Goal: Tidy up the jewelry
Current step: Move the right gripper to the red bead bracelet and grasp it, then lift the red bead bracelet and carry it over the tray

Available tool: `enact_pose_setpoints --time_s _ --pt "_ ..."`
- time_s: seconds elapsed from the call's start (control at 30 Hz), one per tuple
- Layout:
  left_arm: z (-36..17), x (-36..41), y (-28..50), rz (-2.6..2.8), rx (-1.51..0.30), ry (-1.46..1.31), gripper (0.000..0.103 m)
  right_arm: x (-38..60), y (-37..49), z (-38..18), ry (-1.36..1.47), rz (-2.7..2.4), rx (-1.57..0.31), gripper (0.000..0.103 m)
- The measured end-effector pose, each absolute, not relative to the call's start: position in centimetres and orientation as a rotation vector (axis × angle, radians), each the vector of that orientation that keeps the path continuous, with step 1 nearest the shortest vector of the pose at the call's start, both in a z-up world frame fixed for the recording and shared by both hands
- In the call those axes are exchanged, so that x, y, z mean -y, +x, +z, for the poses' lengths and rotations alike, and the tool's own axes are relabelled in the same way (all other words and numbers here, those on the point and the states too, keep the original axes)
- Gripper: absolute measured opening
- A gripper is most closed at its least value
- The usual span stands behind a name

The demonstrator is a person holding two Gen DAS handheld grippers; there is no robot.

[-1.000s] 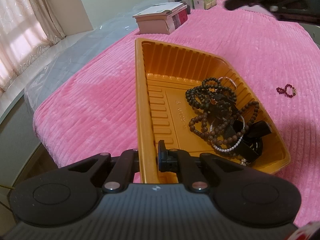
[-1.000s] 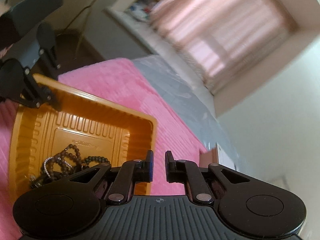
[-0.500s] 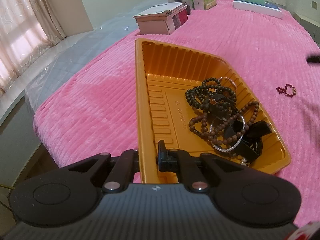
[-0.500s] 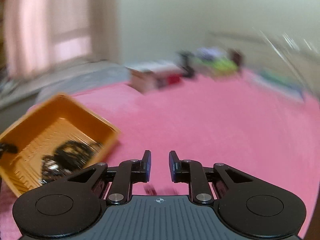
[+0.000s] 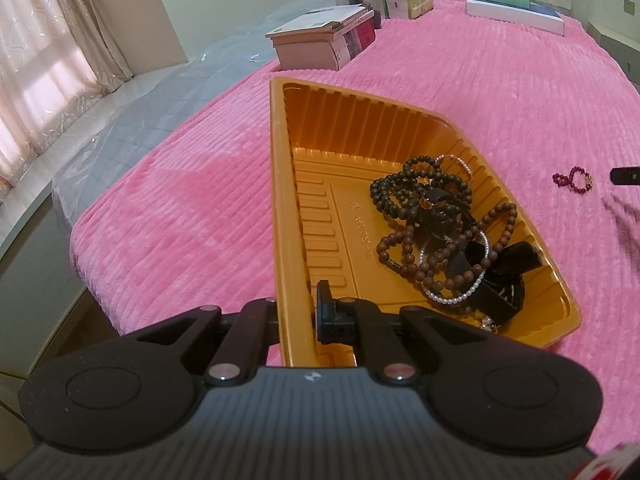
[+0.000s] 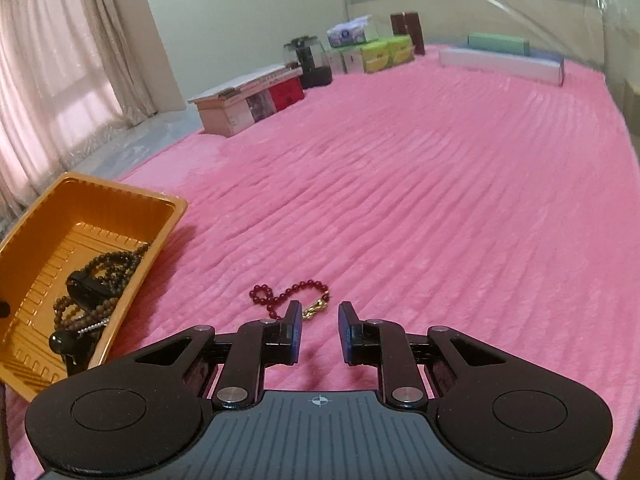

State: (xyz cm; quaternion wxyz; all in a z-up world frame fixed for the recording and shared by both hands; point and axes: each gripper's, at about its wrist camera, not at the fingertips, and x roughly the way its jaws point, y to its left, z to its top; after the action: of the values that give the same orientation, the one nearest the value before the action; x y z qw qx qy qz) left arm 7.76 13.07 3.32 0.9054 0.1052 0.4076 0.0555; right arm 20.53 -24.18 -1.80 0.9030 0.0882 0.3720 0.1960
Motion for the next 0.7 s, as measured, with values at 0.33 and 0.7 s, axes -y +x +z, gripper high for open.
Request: enact_pose_setpoints --time_s 0.33,0.7 --pt "3.3 -13.0 7.8 0.118 -0.845 0.225 0.005 22.6 23.4 -3.8 0.236 0.37 -0.849 0.021" --pt "3.2 -13.0 7.8 0.12 -0.846 0.222 0.005 20.8 22.7 -4.5 0.147 0.322 -0.781 0.026"
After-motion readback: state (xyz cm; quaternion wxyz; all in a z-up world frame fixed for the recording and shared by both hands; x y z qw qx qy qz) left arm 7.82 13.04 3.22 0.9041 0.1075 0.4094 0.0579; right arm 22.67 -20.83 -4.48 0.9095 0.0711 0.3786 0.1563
